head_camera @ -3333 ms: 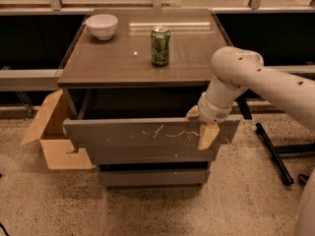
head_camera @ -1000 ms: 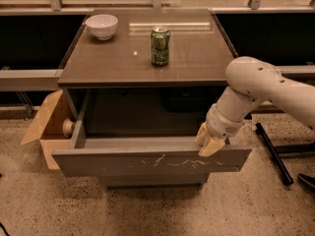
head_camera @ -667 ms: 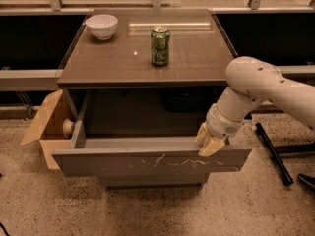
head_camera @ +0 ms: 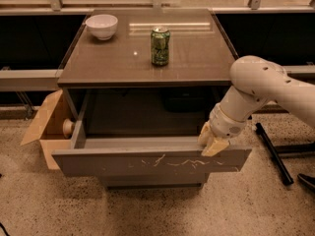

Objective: Open top drawer

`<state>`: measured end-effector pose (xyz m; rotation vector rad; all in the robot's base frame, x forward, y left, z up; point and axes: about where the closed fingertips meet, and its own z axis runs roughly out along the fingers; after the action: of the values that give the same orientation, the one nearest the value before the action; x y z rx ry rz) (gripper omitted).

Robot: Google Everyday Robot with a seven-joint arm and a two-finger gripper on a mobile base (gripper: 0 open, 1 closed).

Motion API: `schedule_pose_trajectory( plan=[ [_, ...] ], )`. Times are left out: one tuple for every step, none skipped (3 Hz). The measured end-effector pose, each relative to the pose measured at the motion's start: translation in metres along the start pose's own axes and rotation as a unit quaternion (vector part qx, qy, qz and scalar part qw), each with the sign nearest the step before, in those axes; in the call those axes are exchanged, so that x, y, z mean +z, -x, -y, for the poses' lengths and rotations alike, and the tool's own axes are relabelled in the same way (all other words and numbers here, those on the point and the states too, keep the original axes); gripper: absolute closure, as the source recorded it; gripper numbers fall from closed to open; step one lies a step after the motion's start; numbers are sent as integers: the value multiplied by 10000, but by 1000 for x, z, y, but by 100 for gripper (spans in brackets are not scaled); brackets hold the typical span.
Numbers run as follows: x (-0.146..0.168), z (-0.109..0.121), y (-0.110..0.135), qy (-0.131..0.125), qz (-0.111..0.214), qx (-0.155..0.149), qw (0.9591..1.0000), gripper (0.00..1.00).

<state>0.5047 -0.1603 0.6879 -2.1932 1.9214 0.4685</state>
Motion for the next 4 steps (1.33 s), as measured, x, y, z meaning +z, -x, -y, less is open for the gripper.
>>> schedule_pose_trajectory(
  plan=[
    [-21,-3,-5,-222,-22,-38,9997,6],
    [-50,-1,-14,-501,-134,-53,9986,0],
    [-85,2,-20,-808,-324,-114,9961,0],
    [-129,6,-23,-1104,-571,-233,9920,0]
  ],
)
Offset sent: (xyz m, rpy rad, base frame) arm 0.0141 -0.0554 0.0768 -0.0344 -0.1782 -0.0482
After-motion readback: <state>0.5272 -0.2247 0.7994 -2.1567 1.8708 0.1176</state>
